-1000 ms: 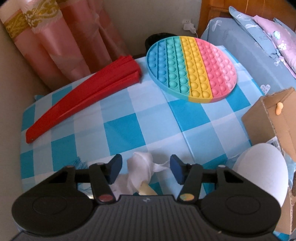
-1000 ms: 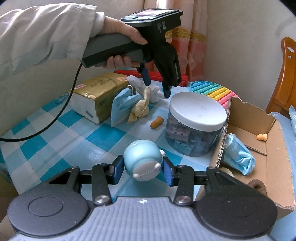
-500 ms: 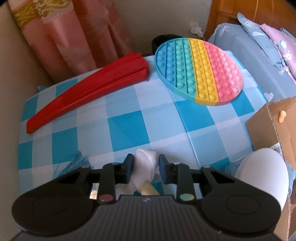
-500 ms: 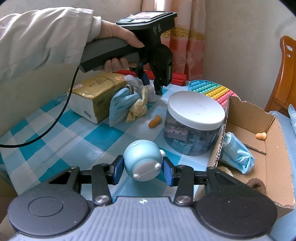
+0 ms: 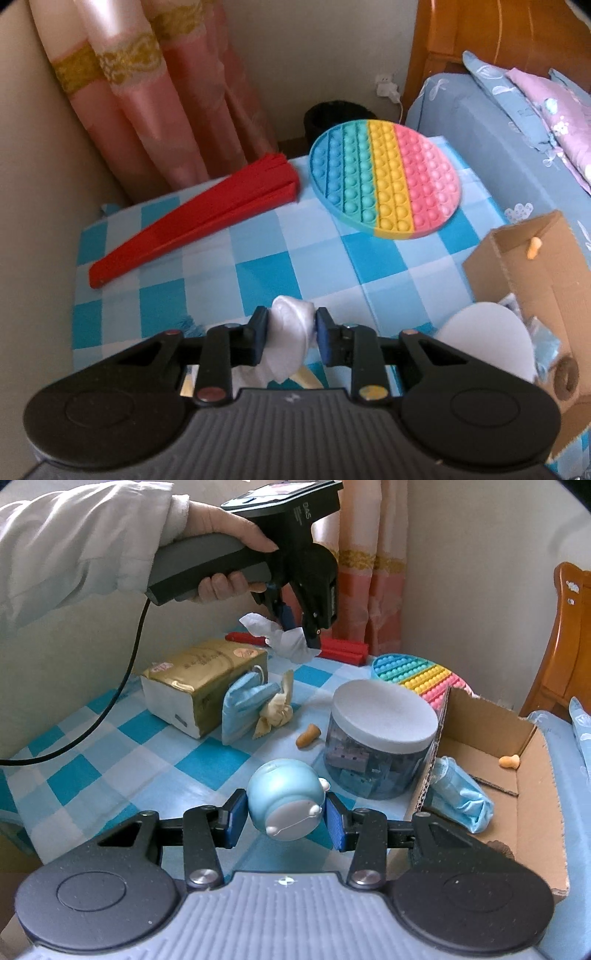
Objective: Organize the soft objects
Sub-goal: 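Carry the round toy into the box with the right tool while the left tool drops the tissue there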
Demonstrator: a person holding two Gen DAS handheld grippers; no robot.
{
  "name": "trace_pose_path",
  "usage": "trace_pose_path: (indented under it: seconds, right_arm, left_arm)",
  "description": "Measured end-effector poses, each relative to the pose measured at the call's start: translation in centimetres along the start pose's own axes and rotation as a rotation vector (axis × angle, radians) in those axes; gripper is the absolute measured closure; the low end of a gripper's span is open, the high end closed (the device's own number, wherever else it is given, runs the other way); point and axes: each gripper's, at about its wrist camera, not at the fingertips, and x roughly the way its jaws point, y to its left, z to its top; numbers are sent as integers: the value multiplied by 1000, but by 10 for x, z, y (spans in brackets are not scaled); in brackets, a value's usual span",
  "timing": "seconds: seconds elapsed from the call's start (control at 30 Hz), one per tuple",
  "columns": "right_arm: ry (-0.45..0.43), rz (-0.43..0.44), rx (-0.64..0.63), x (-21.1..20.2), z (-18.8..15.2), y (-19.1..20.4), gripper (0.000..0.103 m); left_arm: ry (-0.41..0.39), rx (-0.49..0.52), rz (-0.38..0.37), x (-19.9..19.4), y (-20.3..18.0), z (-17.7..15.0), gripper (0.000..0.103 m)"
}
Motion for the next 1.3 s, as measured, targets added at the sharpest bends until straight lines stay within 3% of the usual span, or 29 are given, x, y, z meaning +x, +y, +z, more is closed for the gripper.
trace_pose_path:
  seconds: [0.33, 0.47, 0.73, 0.97, 1.03, 1.1, 1.3]
  right_arm:
    - [-27, -9, -25, -30, -4, 0, 53]
    - [-35, -31, -25, -46, -6, -10, 53]
    - [-83, -168, 0, -73, -2, -55, 53]
    - [-69, -234, 36, -63, 0, -94, 52]
    - [-70, -237, 49, -59, -2, -100, 46]
    - [-61, -236, 48, -55, -4, -103, 23]
    - [-67, -196, 58, -60, -9, -99, 5]
  left_arm:
    - [-38, 106, -10, -46, -27, -28, 77]
    - [-46, 157, -56, -63, -46, -42, 77]
    - [-91, 247, -134, -85, -92, -44, 77]
    - [-105, 297, -164, -84, -130, -33, 77]
    - [-102, 304, -173, -79, -139, -29, 77]
    - [-97, 306, -185, -73, -147, -25, 77]
    - [-90, 331, -214, -65, -176, -10, 77]
